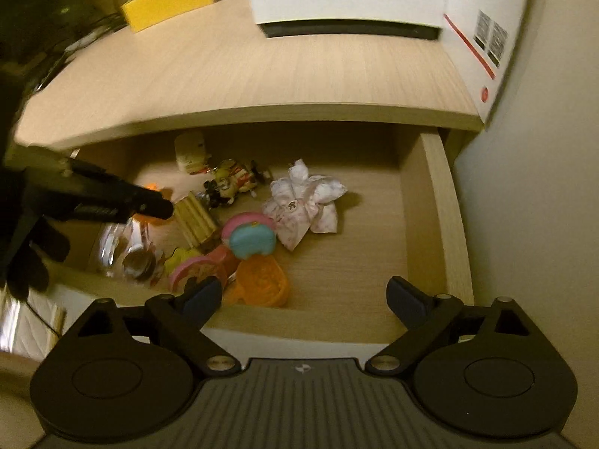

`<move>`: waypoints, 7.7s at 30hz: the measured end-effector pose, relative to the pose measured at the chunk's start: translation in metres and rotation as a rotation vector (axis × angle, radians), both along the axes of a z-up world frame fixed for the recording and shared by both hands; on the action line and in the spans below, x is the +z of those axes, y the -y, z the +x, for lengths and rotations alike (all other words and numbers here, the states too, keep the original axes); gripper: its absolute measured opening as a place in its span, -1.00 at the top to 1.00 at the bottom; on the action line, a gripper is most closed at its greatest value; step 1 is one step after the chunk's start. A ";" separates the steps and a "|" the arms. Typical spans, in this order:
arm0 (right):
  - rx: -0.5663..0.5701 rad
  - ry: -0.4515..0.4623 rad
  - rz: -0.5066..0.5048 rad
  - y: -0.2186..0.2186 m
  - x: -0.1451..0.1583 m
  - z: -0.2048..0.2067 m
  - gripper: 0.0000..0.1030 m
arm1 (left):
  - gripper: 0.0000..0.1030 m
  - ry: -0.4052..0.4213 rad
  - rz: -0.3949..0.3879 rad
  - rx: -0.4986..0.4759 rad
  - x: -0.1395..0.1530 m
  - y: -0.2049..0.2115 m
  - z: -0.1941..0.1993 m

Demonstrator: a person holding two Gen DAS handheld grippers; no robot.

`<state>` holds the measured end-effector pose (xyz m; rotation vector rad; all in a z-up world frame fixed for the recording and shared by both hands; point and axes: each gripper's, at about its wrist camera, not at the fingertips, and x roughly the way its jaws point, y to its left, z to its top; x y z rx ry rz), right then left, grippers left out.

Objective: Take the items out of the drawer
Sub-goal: 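Move the right tool into the drawer toward the keychain figurine, then close the right tool on the keychain figurine with red-white can, then reach the left tool toward the orange cup toy while the right tool holds the figurine, then grasp the orange cup toy with the left tool while the right tool lifts the figurine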

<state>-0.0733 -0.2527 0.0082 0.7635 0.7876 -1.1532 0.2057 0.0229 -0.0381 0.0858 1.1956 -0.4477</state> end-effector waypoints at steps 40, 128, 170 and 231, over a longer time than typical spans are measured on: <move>0.039 -0.084 0.191 0.182 -0.078 0.122 -0.41 | 0.71 0.191 -0.257 0.373 0.021 -0.107 -0.013; -0.183 -0.124 -0.030 0.064 -0.022 0.054 -0.30 | 0.68 0.177 0.141 -0.382 -0.009 -0.030 -0.017; -0.329 -0.083 0.019 0.066 -0.029 0.054 -0.31 | 0.65 -0.078 -0.089 -0.070 -0.008 -0.004 0.007; -0.526 0.008 -0.281 0.081 0.093 0.020 -0.30 | 0.85 0.529 -0.139 -0.226 0.154 -0.036 0.013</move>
